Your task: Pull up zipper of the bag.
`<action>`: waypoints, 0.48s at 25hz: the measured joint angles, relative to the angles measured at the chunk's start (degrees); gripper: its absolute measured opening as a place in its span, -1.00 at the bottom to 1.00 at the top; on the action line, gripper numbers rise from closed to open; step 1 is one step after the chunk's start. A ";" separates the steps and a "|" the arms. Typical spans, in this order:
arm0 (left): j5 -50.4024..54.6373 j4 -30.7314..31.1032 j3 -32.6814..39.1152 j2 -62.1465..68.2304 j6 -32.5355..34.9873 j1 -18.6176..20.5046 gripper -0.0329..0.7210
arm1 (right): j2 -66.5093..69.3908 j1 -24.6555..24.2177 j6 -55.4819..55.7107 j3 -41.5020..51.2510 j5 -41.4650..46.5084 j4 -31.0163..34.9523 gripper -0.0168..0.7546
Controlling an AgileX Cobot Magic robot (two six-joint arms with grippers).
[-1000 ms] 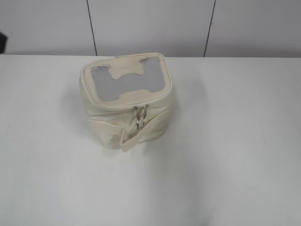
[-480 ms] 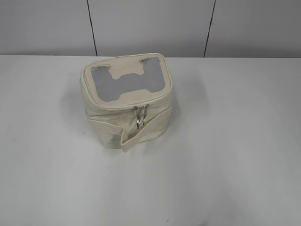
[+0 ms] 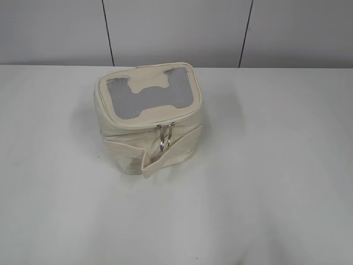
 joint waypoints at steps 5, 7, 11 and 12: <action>-1.97 -0.62 0.75 -0.09 0.00 0.00 0.32 | -4.80 0.00 0.41 0.09 -0.10 -0.27 0.55; -2.12 -0.67 0.75 -0.09 0.00 0.00 0.30 | -5.57 0.00 0.54 0.09 -0.10 -0.34 0.52; -2.14 -0.67 0.75 -0.18 0.00 0.00 0.25 | -5.57 0.00 0.54 0.09 -0.10 -0.34 0.49; -2.14 -0.67 0.75 -0.18 0.00 0.00 0.23 | -5.57 0.00 0.54 0.09 -0.10 -0.34 0.49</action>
